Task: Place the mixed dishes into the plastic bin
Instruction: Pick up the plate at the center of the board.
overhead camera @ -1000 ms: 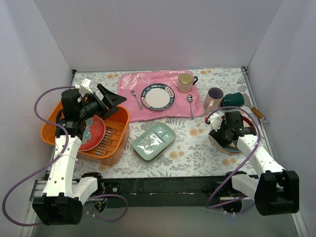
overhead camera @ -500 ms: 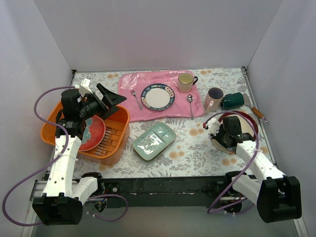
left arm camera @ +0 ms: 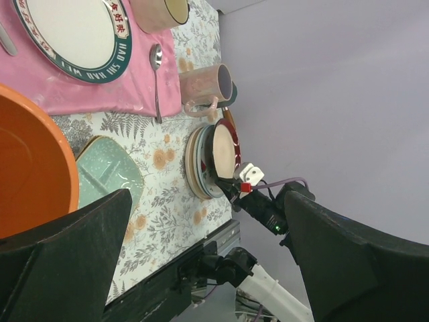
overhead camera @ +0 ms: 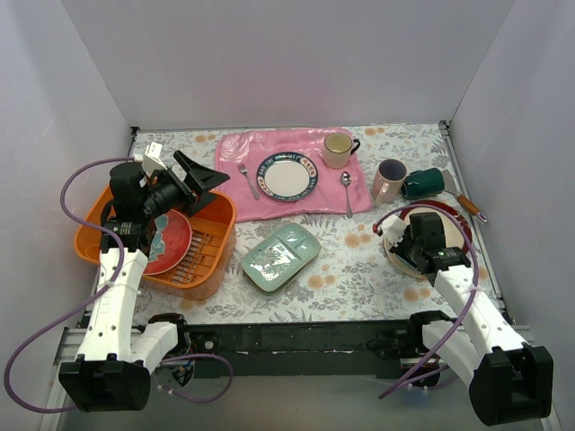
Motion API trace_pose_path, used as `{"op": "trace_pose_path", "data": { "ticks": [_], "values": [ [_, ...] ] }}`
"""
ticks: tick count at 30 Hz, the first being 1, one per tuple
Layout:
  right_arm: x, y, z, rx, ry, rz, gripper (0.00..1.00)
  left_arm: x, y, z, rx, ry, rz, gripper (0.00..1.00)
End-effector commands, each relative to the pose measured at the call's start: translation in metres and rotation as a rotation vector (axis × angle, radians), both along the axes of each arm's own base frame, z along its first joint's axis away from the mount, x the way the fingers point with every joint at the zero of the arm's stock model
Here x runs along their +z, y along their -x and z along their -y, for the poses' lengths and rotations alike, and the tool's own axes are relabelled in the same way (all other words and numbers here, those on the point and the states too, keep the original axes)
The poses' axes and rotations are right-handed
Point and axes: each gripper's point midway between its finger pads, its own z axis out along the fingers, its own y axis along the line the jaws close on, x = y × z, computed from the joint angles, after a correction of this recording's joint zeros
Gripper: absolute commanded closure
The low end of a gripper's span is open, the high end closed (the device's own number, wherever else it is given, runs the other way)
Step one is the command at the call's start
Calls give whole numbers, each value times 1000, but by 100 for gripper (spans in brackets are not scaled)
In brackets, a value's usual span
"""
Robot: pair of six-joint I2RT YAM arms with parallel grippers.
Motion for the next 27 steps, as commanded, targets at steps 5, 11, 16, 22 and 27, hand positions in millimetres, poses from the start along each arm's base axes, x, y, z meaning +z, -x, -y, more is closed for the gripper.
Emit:
{"op": "trace_pose_path", "data": {
  "ticks": [5,11,16,22,27],
  "values": [
    [44,-6,-4,6,-31,75,99,17,5,2,-2,28,55,2],
    [75,-12,-7,26,-47,145,99,18,5,3,-3,39,54,2],
    [94,-12,-8,31,-54,189,99,17,6,4,-7,49,50,2],
    [117,-15,-5,32,-41,259,99,16,6,4,-9,52,49,2],
    [135,-17,-5,36,-44,308,99,15,5,5,-10,54,51,2]
  ]
}}
